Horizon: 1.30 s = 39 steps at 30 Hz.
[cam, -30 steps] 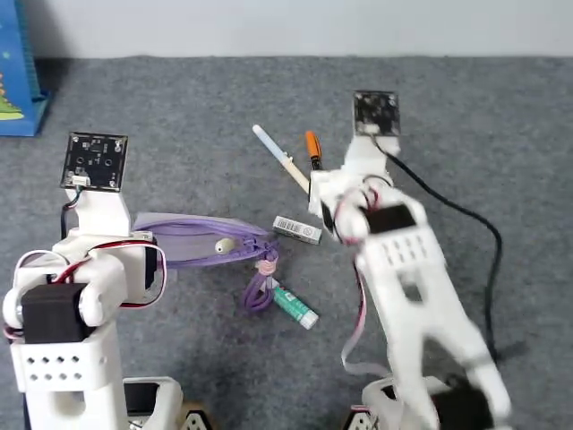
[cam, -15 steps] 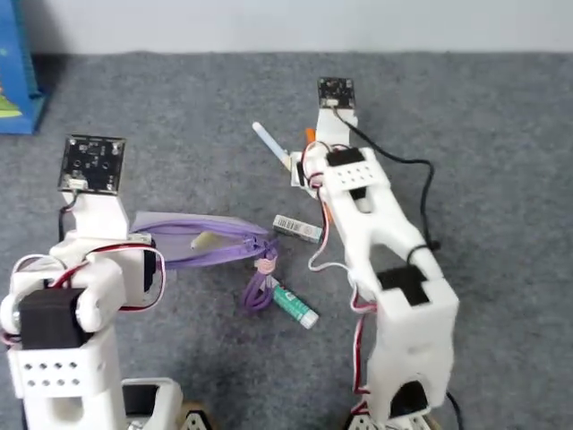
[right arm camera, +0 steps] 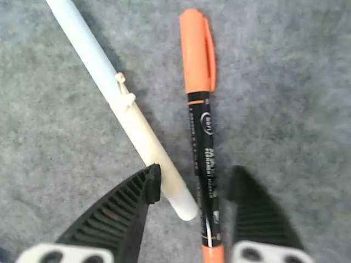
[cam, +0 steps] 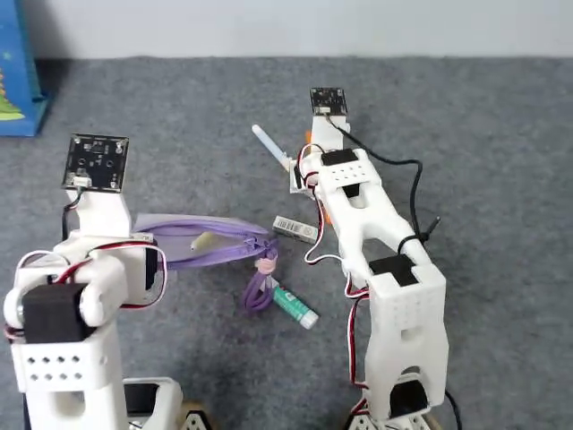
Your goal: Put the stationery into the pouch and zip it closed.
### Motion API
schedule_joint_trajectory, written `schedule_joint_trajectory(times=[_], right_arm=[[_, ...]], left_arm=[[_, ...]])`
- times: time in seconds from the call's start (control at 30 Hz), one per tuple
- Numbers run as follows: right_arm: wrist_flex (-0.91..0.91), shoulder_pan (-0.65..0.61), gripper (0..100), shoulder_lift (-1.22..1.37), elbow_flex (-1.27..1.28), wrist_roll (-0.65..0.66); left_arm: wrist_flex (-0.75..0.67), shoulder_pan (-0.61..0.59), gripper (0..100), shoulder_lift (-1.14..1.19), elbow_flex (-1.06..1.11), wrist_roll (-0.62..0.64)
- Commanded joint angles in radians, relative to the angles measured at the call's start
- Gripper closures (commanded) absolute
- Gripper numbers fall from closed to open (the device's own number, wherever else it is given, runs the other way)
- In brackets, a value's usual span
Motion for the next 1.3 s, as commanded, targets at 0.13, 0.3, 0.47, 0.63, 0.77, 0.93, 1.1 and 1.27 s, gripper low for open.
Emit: schedule_joint_trajectory(times=[0.13, 0.3, 0.47, 0.63, 0.77, 0.93, 1.1, 1.27], right_arm=[[0.015, -0.004, 98.7, 0.012, -0.037, 0.06], [0.143, -0.004, 99.1, -0.058, -0.035, 0.06], [0.352, 0.015, 99.1, -0.148, -0.035, 0.06], [0.536, 0.073, 99.1, -0.24, -0.035, 0.063], [0.651, 0.108, 99.1, -0.312, -0.015, 0.153], [0.667, 0.127, 99.1, -0.438, 0.141, 0.216], [0.499, 0.157, 99.1, -0.596, 0.345, 0.29], [0.148, 0.209, 98.6, -0.639, 0.486, 0.37]], left_arm=[[-0.002, -0.003, 99, 0.003, -0.005, 0.006], [-0.002, -0.003, 99, 0.003, -0.005, 0.006], [-0.002, -0.003, 99, 0.003, -0.005, 0.006], [-0.002, -0.003, 99, 0.003, -0.005, 0.006], [-0.002, -0.003, 99, 0.003, -0.005, 0.006], [-0.002, -0.003, 99, 0.003, -0.005, 0.006], [-0.002, -0.003, 99, 0.003, -0.005, 0.006], [-0.002, -0.003, 99, 0.003, -0.005, 0.006]])
